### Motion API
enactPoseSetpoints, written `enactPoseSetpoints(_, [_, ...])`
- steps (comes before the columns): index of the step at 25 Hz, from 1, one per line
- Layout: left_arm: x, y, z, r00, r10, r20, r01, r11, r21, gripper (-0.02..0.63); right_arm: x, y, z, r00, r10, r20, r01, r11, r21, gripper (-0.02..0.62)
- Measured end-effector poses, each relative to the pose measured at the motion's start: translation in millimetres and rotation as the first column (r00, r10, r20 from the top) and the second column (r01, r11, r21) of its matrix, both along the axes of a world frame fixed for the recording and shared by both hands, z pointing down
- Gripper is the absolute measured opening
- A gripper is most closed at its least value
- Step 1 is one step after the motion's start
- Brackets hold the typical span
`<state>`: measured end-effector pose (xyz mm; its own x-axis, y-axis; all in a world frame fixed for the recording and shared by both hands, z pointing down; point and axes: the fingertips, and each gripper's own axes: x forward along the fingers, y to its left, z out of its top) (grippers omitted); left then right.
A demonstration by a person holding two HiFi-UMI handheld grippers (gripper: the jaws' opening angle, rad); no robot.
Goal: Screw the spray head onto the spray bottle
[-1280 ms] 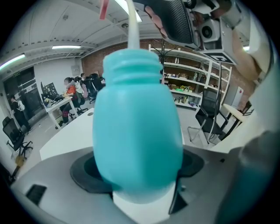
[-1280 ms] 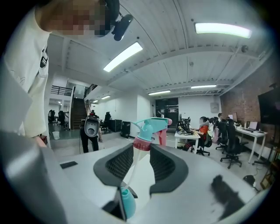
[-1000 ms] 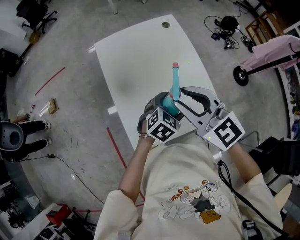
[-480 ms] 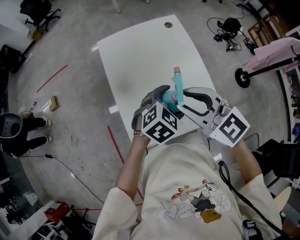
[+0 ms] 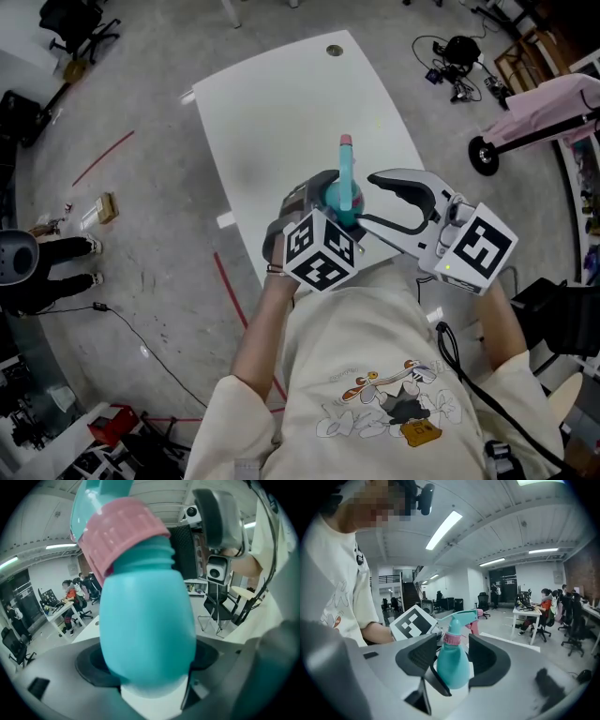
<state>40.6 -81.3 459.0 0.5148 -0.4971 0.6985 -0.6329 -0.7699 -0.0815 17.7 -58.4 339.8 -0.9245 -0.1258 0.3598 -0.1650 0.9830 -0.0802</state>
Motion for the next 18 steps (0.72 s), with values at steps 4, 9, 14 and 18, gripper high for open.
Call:
enactPoseSetpoints(4, [0.5,1.9,-3.3,0.997,0.023,0.068,-0.026,0.999,0.047,0.419,-0.2,1.1,-4.9,0.998,-0.050,0.046,0.056,0.988,-0.144,0.210])
enactPoseSetpoints(9, [7.1,6.8,-8.0,0.990,0.060,0.129,-0.070,0.995,0.077,0.419,-2.1,7.6,-3.1,0.991,-0.136,0.016,0.137,0.969,-0.205,0.207])
enactPoseSetpoints(14, [7.1,9.0,-12.0,0.991,0.066,0.117,-0.075,0.995,0.071,0.419,-3.8,10.6,-8.1,0.987,-0.158,0.032,0.161,0.971,-0.174,0.133])
enactPoseSetpoints(18, [19.6,19.6,-19.4,0.995,0.101,-0.014,-0.101,0.995,-0.005,0.419,-4.3,15.9,-18.0,0.977,-0.198,0.080,0.202,0.978,-0.055,0.130])
